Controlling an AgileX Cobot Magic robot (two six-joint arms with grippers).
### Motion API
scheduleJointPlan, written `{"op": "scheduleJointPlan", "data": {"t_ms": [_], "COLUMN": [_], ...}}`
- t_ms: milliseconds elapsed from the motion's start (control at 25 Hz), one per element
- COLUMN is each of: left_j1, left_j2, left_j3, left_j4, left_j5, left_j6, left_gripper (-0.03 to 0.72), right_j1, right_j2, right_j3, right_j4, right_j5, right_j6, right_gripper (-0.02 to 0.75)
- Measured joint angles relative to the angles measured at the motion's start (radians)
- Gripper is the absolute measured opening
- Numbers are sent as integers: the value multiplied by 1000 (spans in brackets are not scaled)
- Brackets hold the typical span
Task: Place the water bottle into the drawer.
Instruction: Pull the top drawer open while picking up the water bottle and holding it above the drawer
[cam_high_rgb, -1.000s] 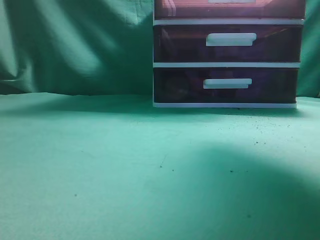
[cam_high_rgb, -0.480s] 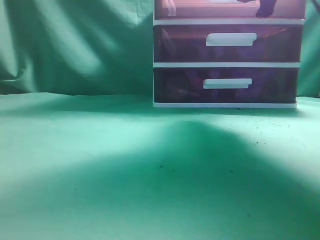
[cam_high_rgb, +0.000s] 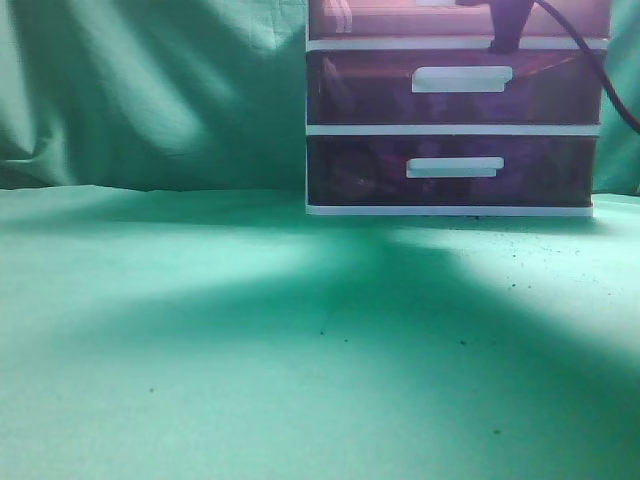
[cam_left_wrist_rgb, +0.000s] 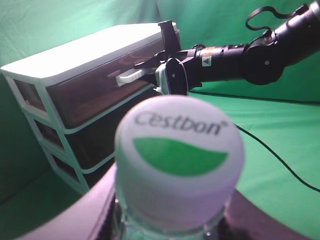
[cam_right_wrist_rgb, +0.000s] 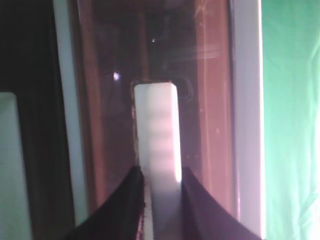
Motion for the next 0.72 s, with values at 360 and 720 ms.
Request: {"op": "scheduleJointPlan", "data": {"t_ms": [360,720], "left_j1": [0,0], "left_j2": [0,0], "left_j3": [0,0], "left_j4": [0,0], "left_j5": [28,28], "left_j6": [0,-3], "left_gripper": [274,274], "right_j1": [12,30], "right_j2": [-28,-146], "right_j3": [2,157], "right_j4": [-41,-56], "right_j5": [38,35], "right_j6": [-51,-65], "right_gripper": [76,76]}}
